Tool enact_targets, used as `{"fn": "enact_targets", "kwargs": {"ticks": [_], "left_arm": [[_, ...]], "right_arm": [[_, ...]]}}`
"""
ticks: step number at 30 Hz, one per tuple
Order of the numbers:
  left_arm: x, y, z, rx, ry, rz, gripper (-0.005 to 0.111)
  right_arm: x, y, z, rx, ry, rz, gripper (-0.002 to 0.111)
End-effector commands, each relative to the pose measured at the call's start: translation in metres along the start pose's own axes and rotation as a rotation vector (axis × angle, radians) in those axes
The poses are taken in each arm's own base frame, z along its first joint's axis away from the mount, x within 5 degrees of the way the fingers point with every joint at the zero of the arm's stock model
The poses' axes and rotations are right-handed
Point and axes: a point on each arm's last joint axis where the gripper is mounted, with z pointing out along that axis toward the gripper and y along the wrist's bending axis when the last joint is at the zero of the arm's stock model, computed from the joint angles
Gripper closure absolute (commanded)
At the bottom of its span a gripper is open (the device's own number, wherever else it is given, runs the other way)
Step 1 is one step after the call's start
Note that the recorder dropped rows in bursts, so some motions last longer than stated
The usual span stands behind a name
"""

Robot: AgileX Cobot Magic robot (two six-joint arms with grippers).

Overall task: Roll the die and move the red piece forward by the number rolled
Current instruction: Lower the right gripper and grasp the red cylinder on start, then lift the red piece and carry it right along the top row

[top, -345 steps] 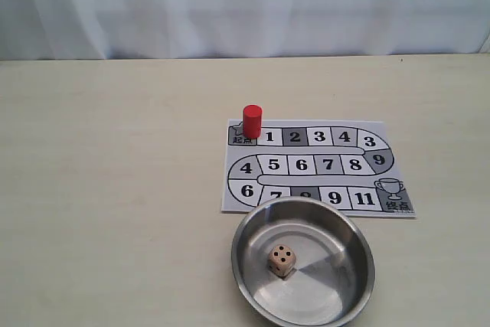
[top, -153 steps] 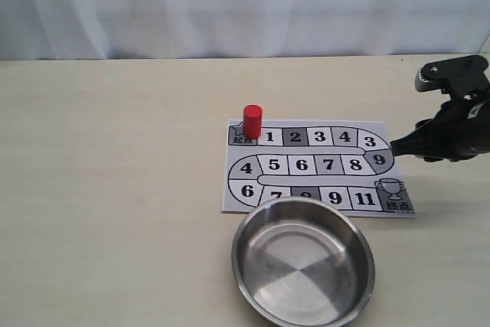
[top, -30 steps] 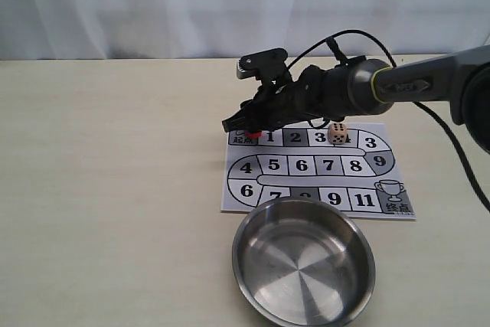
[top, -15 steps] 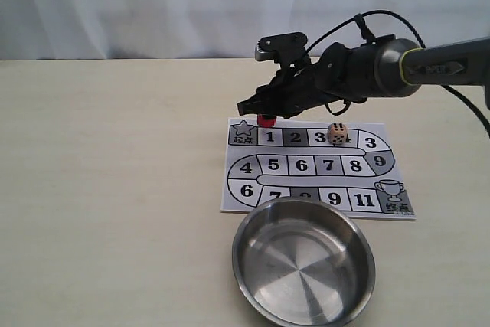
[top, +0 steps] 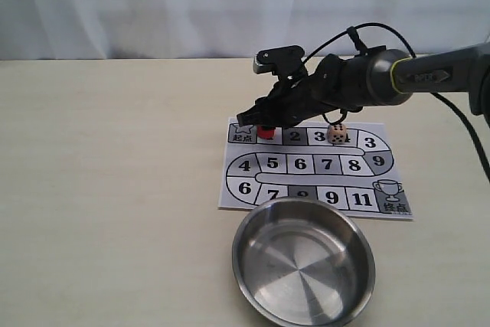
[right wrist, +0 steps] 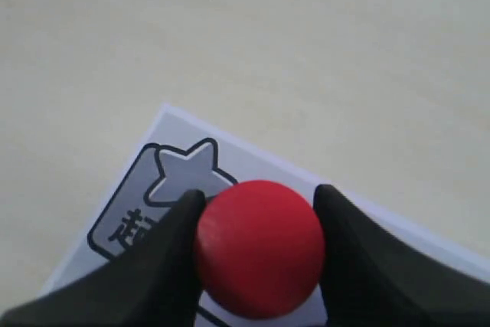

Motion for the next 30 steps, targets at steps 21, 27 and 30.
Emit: {"fn": "enact_targets", "kwargs": {"ticks": [21,27,30], "left_arm": [[-0.003,0.000,0.000,0.001,-0.018,-0.001,0.107],[-0.003,0.000,0.000,0.001,-0.018,-0.001,0.107],[-0.003,0.000,0.000,0.001,-0.018,-0.001,0.107]], "right_arm": [[-0.018,-0.041,-0.045,0.007,0.027,0.041,0.104],[-0.009,-0.041,-0.035,0.002,0.059,0.010,0.104],[0.001,-0.042,-0.022,0.000,0.091,0.012,0.104]]}}
